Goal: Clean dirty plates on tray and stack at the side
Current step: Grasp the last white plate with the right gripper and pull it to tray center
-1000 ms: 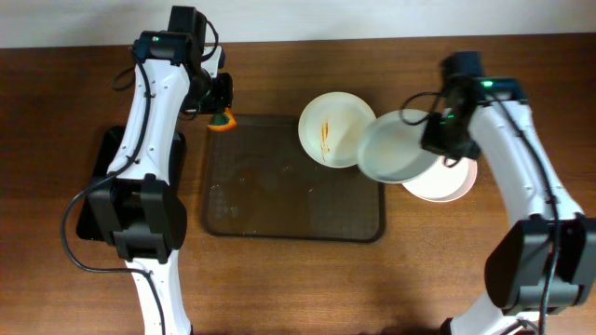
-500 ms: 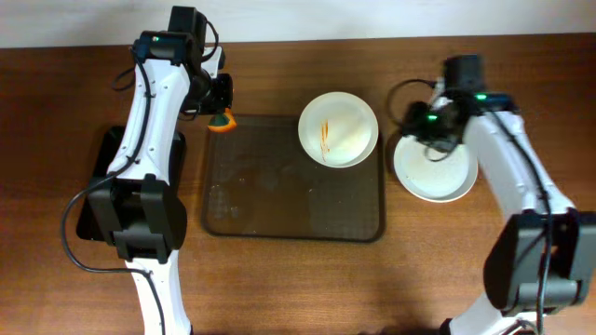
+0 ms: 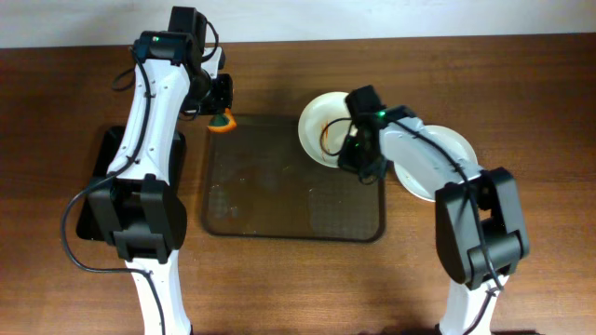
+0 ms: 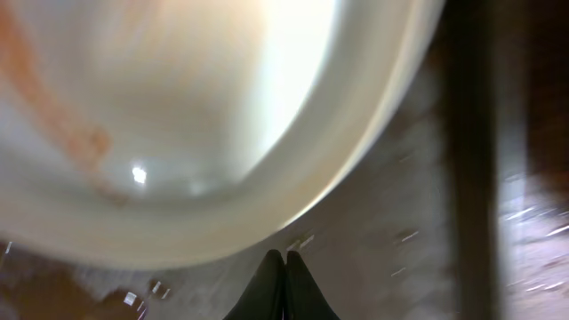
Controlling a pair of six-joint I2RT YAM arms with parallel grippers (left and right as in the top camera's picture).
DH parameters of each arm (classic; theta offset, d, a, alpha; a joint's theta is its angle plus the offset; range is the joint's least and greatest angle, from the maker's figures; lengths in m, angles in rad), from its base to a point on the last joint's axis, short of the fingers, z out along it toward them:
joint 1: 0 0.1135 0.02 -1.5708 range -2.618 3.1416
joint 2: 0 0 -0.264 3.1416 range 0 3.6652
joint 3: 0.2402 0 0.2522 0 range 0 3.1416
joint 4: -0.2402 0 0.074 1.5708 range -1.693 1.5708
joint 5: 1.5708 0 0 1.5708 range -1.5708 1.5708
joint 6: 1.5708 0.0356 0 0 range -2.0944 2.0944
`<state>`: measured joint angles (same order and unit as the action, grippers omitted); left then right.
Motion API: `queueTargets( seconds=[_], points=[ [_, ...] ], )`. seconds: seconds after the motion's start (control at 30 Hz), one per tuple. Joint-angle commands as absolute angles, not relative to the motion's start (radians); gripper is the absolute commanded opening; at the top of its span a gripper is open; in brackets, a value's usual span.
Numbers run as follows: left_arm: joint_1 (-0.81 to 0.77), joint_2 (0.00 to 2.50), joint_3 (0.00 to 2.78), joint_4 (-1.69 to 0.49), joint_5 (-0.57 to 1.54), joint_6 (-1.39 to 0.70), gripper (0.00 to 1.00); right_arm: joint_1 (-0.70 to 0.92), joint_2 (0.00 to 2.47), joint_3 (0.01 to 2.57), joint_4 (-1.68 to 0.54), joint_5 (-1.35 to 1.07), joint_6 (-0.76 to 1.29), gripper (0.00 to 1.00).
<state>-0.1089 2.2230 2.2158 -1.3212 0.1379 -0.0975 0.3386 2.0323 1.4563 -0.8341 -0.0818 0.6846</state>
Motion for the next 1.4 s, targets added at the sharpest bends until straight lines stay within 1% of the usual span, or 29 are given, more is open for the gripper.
queueTargets(
  seconds=[0.0,0.1,0.17,0.2,0.23,0.27,0.33,0.47,0.57,0.7,0.8,0.9,1.03,1.1,1.13,1.17,1.2,1.27,1.3,1.37],
  points=[
    [-0.102,2.213,2.210,-1.329,0.130,-0.081,0.00,0.400,2.035,1.459,-0.838,-0.157,0.685,0.04],
    [-0.102,2.213,2.210,-1.334,0.130,-0.081,0.00,0.398,2.017,1.463,-0.838,-0.207,0.662,0.05],
    [-0.102,2.213,2.210,-1.334,0.130,-0.081,0.00,0.372,1.996,1.514,-0.862,-0.224,0.583,0.14],
    [-0.102,2.213,2.210,-1.333,0.130,-0.081,0.00,0.352,1.994,1.547,-0.870,-0.216,0.556,0.25],
    [-0.102,2.213,2.210,-1.333,0.130,-0.081,0.00,0.315,1.994,1.576,-0.867,-0.142,0.557,0.37],
    [-0.102,2.213,2.210,-1.333,0.130,-0.081,0.00,0.289,1.995,1.576,-0.860,-0.093,0.557,0.41],
    [-0.102,2.213,2.210,-1.333,0.130,-0.081,0.00,0.265,2.008,1.569,-0.863,-0.068,0.558,0.41],
    [-0.102,2.213,2.210,-1.333,0.130,-0.081,0.00,0.268,2.070,1.539,-0.880,-0.067,0.615,0.40],
    [-0.102,2.213,2.210,-1.333,0.130,-0.081,0.00,0.270,2.101,1.538,-0.889,-0.072,0.638,0.28],
    [-0.102,2.213,2.210,-1.332,0.130,-0.081,0.00,0.270,2.101,1.538,-0.886,-0.071,0.638,0.18],
    [-0.102,2.213,2.210,-1.322,0.130,-0.081,0.00,0.270,2.123,1.538,-0.886,-0.076,0.668,0.04],
    [-0.102,2.213,2.210,-1.322,0.130,-0.081,0.00,0.303,2.143,1.538,-0.906,-0.139,0.667,0.04],
    [-0.102,2.213,2.210,-1.322,0.130,-0.081,0.00,0.443,2.142,1.539,-0.989,-0.155,0.665,0.04],
    [-0.102,2.213,2.210,-1.322,0.130,-0.081,0.00,0.492,2.128,1.539,-1.000,-0.218,0.624,0.24],
    [-0.102,2.213,2.210,-1.322,0.130,-0.081,0.00,0.492,2.113,1.549,-0.999,-0.246,0.579,0.36],
    [-0.102,2.213,2.210,-1.322,0.130,-0.081,0.00,0.483,2.104,1.580,-0.998,-0.251,0.480,0.56],
    [-0.102,2.213,2.210,-1.322,0.130,-0.081,0.00,0.469,2.104,1.610,-0.982,-0.252,0.402,0.70],
    [-0.102,2.213,2.210,-1.322,0.130,-0.081,0.00,0.449,2.105,1.616,-0.877,-0.250,0.281,0.73],
    [-0.102,2.213,2.210,-1.322,0.130,-0.081,0.00,0.443,2.115,1.616,-0.832,-0.250,0.265,0.71],
    [-0.102,2.213,2.210,-1.322,0.130,-0.081,0.00,0.446,2.147,1.615,-0.743,-0.221,0.266,0.60]
  ],
)
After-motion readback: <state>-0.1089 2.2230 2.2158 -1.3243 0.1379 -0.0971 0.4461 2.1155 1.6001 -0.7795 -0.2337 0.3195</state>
